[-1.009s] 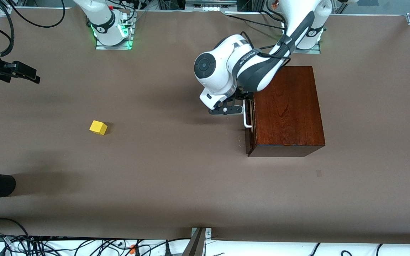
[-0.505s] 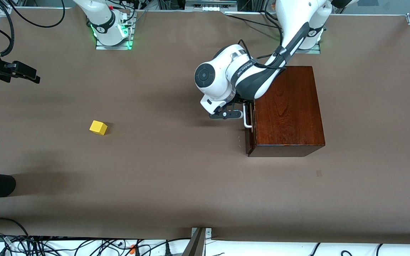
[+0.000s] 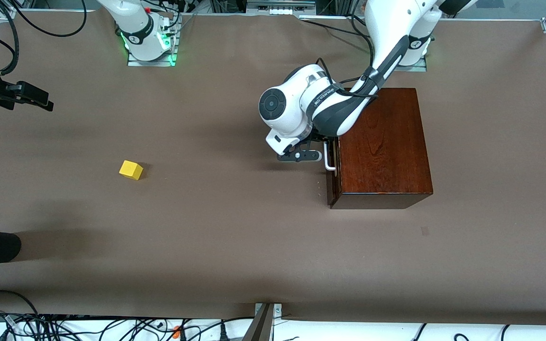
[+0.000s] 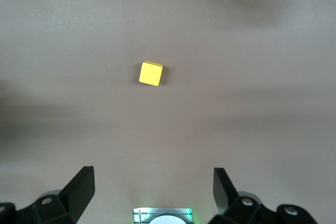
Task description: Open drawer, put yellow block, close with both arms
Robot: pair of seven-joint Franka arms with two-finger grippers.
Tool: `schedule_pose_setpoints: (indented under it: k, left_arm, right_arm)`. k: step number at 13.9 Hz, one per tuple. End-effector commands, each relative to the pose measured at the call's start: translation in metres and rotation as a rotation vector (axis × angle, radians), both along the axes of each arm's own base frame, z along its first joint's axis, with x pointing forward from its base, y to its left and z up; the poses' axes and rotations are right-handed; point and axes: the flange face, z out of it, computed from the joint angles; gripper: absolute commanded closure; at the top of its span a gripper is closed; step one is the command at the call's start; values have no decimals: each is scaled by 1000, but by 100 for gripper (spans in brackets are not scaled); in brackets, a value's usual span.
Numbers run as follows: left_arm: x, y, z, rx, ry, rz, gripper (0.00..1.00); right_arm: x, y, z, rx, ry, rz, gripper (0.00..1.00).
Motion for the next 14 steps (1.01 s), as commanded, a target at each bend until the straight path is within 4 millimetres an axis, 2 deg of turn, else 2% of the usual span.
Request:
schedule_pose_setpoints:
  k: [1,6,8,11,14]
  left_arm:
    - [2,-7,-5,-9,-41,-12,0]
    - [5,-15,-8,-48,-74,35,0]
    - [0,-24,-9,-63,-90,42,0]
    - [-2,-28,-14,-67,-80,46,0]
    - [-11,-43,-13,-93,-103,50,0]
  right_arm:
    - [-1,-2,8,3,-2,6,0]
    - [-1,-2,7,3,1,6,0]
    - [-1,-2,8,3,-1,6,0]
    - [-1,-1,7,3,1,8,0]
    - [-1,-2,7,3,1,6,0]
